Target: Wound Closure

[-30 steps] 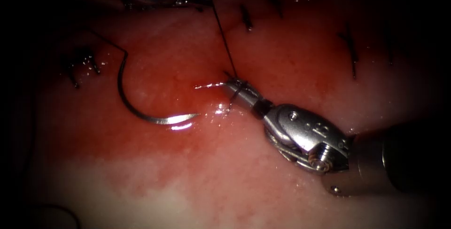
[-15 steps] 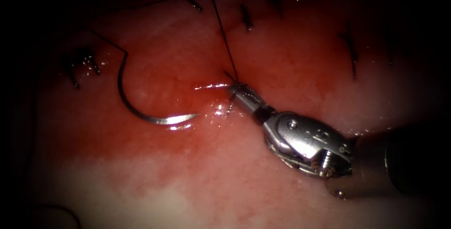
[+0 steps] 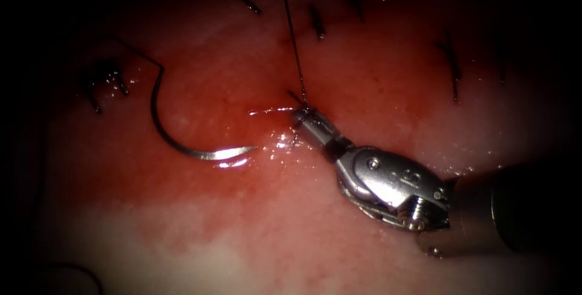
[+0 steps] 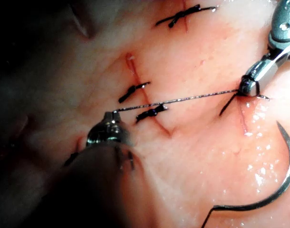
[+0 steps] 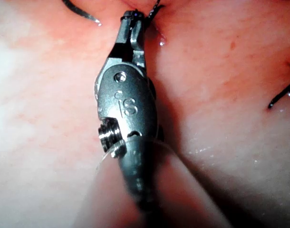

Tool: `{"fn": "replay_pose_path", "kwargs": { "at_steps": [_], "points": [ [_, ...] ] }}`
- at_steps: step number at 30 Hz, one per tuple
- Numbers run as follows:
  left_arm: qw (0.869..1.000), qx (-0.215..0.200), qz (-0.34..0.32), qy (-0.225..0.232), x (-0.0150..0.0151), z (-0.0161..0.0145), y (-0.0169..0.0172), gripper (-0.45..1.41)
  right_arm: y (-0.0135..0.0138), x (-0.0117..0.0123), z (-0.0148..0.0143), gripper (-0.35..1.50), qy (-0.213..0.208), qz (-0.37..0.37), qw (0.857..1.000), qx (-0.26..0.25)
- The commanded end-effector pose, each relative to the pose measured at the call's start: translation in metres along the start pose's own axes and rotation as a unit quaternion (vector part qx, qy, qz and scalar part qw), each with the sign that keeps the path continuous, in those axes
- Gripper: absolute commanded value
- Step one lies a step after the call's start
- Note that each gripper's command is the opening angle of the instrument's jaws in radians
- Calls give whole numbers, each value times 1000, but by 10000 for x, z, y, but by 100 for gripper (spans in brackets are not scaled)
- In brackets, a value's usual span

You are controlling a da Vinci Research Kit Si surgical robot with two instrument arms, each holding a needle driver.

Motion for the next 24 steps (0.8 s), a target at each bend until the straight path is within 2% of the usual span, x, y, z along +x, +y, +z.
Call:
{"fn": "replay_pose_path", "kwargs": {
  "at_steps": [1, 8, 11, 18, 24],
  "points": [
    [1000, 2, 4, -4, 0, 6, 2, -45, -8, -9, -5, -35, -2, 1, 1000, -6],
    [999, 22, 23, -33, -5, -2, -4, -45, -16, -10, -15, -35, -12, 0, 998, -64],
    [997, 39, 56, -42, -5, -7, -1, -45, -21, -10, -17, -35, -16, 0, 997, -81],
    [993, 80, 62, -66, -5, -27, -17, -45, -36, -17, -31, -35, -23, -1, 997, -74],
    [993, 75, 65, -62, -2, -19, -9, -45, -41, -15, -24, -35, -24, 1, 998, -62]
  ]
}}
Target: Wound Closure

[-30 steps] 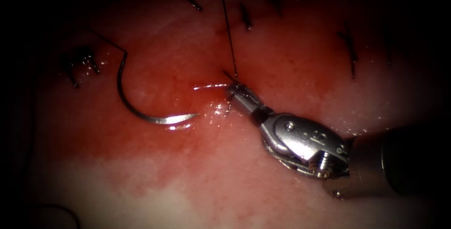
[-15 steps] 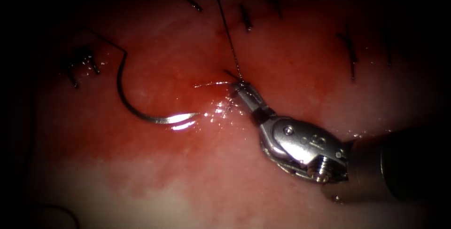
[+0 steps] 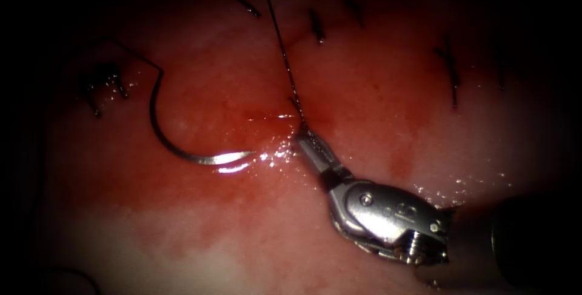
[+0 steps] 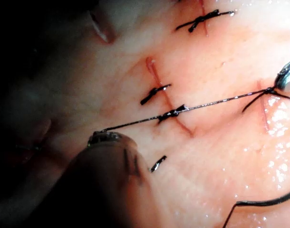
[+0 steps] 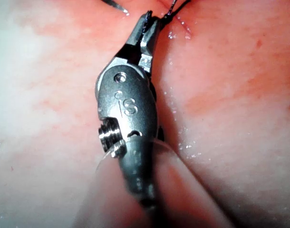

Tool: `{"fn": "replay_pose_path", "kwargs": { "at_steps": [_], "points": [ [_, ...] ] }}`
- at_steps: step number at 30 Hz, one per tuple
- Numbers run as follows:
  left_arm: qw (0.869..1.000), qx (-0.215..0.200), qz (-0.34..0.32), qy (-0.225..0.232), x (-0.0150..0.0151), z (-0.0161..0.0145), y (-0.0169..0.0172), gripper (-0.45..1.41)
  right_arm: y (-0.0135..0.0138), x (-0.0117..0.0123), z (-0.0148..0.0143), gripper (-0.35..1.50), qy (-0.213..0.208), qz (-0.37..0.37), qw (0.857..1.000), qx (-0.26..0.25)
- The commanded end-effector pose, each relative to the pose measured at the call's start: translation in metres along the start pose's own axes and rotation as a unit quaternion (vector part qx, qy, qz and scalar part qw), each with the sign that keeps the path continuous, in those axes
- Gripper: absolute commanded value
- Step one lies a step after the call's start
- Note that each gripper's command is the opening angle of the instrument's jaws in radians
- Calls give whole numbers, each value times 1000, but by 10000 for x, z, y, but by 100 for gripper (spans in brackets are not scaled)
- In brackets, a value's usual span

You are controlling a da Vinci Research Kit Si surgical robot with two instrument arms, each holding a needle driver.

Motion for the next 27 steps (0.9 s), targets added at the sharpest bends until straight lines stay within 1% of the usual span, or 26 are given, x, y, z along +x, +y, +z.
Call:
{"fn": "replay_pose_path", "kwargs": {
  "at_steps": [1, 4, 8, 13, 17, 22, 24, 25, 27],
  "points": [
    [1000, -1, 0, 1, 2, 10, 7, -45, -7, -9, 1, -35, -3, 0, 1000, 7],
    [1000, 0, 4, -2, 2, 12, 5, -45, -6, -9, 4, -35, 6, 0, 1000, 27],
    [1000, 2, 12, -5, 1, 14, -2, -45, -3, -8, 11, -35, 37, -40, 996, 65],
    [1000, 7, 16, -9, 1, 20, -1, -45, 1, -14, 15, -35, 43, -75, 993, 85],
    [1000, 5, 20, -7, 2, 25, 8, -45, 4, -15, 22, -35, 39, -128, 985, 111],
    [1000, 0, 23, 3, 3, 24, 16, -45, 10, -11, 28, -35, 46, -159, 979, 115],
    [1000, -2, 22, 10, 5, 21, 15, -45, 12, -8, 32, -35, 51, -157, 980, 113],
    [1000, -4, 21, 13, 6, 19, 14, -45, 13, -7, 33, 0, 57, -156, 980, 111],
    [1000, -6, 19, 20, 9, 12, 12, -45, 15, -5, 34, 59, 71, -153, 980, 108]
  ]
}}
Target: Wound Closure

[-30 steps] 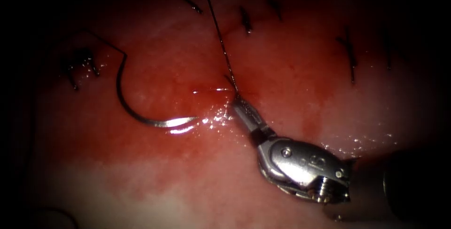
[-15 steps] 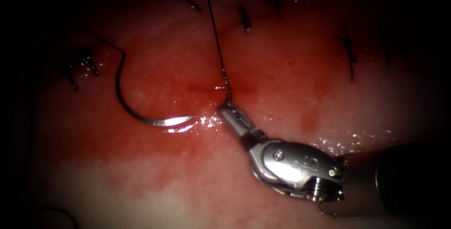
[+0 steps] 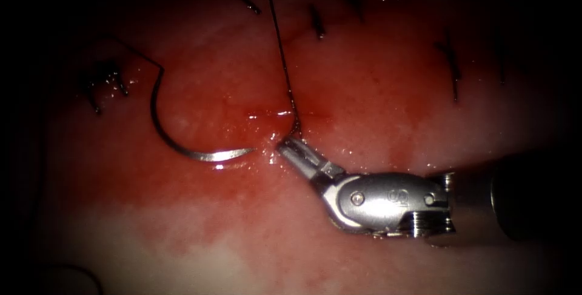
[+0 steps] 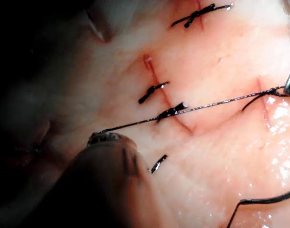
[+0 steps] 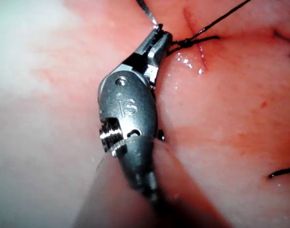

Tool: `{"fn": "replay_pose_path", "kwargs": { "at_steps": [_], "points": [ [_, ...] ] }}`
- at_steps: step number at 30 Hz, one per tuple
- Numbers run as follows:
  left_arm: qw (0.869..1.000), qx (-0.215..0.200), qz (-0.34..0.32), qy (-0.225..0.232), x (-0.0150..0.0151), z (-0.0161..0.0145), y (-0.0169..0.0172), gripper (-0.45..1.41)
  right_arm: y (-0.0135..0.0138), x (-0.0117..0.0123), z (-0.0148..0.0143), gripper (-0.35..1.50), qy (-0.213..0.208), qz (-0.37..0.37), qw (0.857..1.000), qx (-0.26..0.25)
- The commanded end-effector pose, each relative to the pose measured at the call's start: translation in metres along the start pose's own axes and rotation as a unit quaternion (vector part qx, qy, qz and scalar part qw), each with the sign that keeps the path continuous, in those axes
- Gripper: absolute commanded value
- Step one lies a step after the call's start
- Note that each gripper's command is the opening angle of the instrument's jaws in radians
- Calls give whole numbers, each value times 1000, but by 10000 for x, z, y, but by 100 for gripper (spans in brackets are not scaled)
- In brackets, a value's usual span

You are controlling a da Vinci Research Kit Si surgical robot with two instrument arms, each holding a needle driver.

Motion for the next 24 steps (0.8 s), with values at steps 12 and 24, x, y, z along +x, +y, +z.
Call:
{"fn": "replay_pose_path", "kwargs": {
  "at_steps": [12, 24],
  "points": [
    [996, -55, -14, 64, 46, -64, 29, -45, 3, 26, -12, 146, 41, -20, 999, 13],
    [987, -91, -50, 124, 114, -161, 40, -45, 59, 88, -35, 138, -98, -33, 985, 140]
  ]
}}
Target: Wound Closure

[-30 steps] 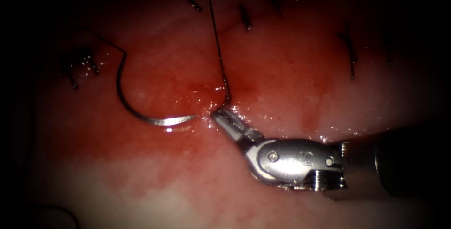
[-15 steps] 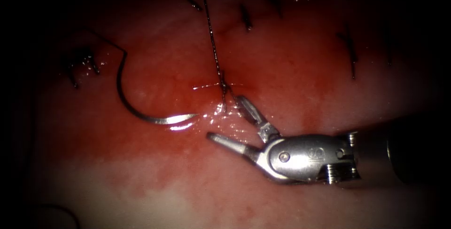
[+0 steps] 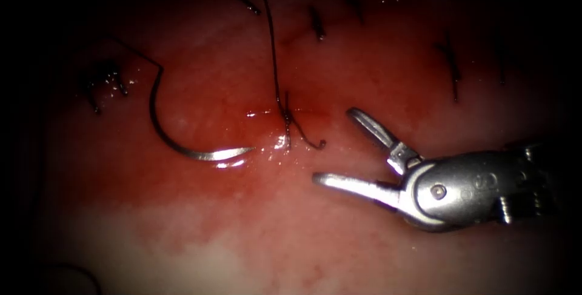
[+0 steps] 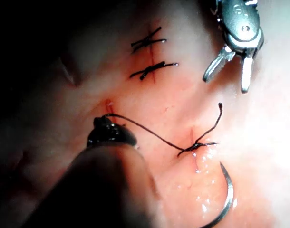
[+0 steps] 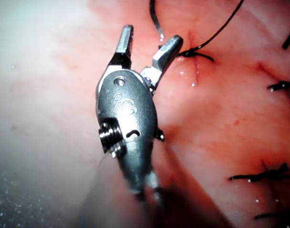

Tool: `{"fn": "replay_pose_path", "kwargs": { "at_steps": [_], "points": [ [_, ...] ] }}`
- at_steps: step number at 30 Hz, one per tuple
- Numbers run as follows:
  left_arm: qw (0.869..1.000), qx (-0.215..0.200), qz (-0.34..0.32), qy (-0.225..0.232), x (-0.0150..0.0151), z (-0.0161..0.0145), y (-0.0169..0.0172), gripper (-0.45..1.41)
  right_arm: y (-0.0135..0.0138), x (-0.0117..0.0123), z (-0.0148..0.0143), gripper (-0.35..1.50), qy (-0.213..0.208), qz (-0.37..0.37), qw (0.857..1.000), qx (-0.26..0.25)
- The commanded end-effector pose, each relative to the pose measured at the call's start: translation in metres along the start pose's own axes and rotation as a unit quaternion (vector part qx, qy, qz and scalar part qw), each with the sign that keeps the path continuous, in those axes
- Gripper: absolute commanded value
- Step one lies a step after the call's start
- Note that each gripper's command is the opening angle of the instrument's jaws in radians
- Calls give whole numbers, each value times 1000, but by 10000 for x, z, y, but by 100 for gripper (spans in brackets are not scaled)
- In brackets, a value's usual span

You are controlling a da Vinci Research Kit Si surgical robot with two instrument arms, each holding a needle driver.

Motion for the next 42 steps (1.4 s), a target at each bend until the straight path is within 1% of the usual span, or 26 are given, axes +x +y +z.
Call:
{"fn": "replay_pose_path", "kwargs": {
  "at_steps": [1, 4, 6, 8, 9, 10, 12, 14, 18, 21, 25, 30, 34, 42],
  "points": [
    [1000, -5, -3, 8, 8, -1, 6, -45, 3, -1, -3, 133, -9, 21, 1000, 11],
    [1000, -8, -9, 11, 31, -23, 10, -45, 26, 5, -7, 126, -13, 55, 998, 25],
    [1000, -9, -17, 11, 43, -32, 11, -45, 43, 8, -7, 103, -12, 85, 996, 31],
    [1000, -5, -7, -1, 55, -36, 14, -45, 54, 7, -2, 84, -13, 118, 992, 31],
    [1000, -4, -6, -2, 59, -36, 14, -45, 59, 6, 5, 81, -12, 139, 990, 30],
    [1000, -3, -8, -3, 63, -34, 15, -45, 62, 5, 10, 82, -12, 150, 988, 29],
    [1000, -2, -4, -6, 68, -29, 16, -45, 68, 3, 25, 111, -23, 150, 988, 28],
    [1000, -2, -4, -2, 68, -23, 15, -45, 70, 1, 38, 126, -29, 149, 988, 30],
    [1000, 0, -1, -4, 61, -13, 15, -45, 66, 0, 66, 140, -38, 149, 987, 54],
    [1000, 1, 6, -6, 53, -10, 18, -45, 60, 1, 85, 143, -42, 146, 985, 80],
    [1000, 0, 9, -5, 48, -11, 20, -45, 52, 0, 102, 146, -44, 138, 983, 110],
    [1000, -1, 9, -4, 48, -14, 20, -45, 43, -9, 113, 143, -41, 125, 980, 149],
    [1000, -1, 8, -2, 50, -14, 20, -45, 36, -17, 120, 143, -37, 115, 980, 156],
    [1000, -2, 8, -1, 56, -11, 22, -45, 21, -21, 135, 146, -32, 98, 983, 151]
  ]
}}
